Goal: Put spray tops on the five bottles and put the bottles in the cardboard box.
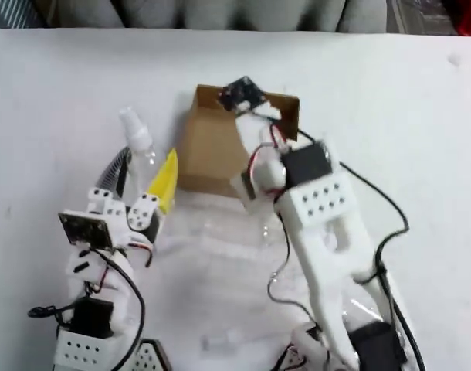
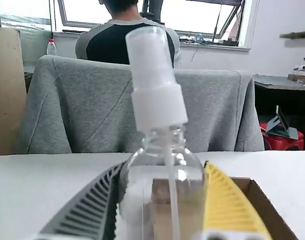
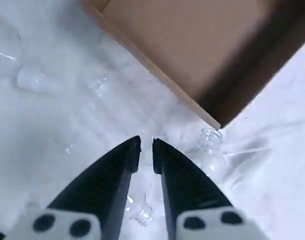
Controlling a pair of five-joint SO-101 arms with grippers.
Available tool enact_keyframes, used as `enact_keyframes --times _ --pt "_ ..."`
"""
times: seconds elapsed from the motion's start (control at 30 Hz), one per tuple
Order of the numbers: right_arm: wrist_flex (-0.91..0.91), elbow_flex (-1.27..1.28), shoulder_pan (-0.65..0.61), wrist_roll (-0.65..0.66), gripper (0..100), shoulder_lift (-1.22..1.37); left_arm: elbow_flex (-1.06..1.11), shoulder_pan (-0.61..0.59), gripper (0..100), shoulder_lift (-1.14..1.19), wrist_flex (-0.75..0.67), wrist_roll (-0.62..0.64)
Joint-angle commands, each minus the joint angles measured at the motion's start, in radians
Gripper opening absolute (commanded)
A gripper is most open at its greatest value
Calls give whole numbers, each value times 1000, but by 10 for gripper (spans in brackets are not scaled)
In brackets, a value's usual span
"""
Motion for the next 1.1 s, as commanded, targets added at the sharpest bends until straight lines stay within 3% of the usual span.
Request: enact_keyframes --times 0.0,0.13,0.27,0.5,0.83,1.07 --pt "-188 190 -65 -12 18 -165 -97 -12 24 21 15 60" --pt "-306 325 -120 -32 18 -259 -183 -12 24 185 20 64" --pt "-377 397 -170 -68 17 -308 -285 -41 24 438 -74 69" --pt "-607 654 -418 -68 17 -443 -381 -156 24 785 -238 190" --pt "-1175 1108 -503 -75 18 -673 -374 -150 23 762 -176 147" --pt "-1474 1244 -549 -321 17 -717 -374 -139 23 684 -52 143"
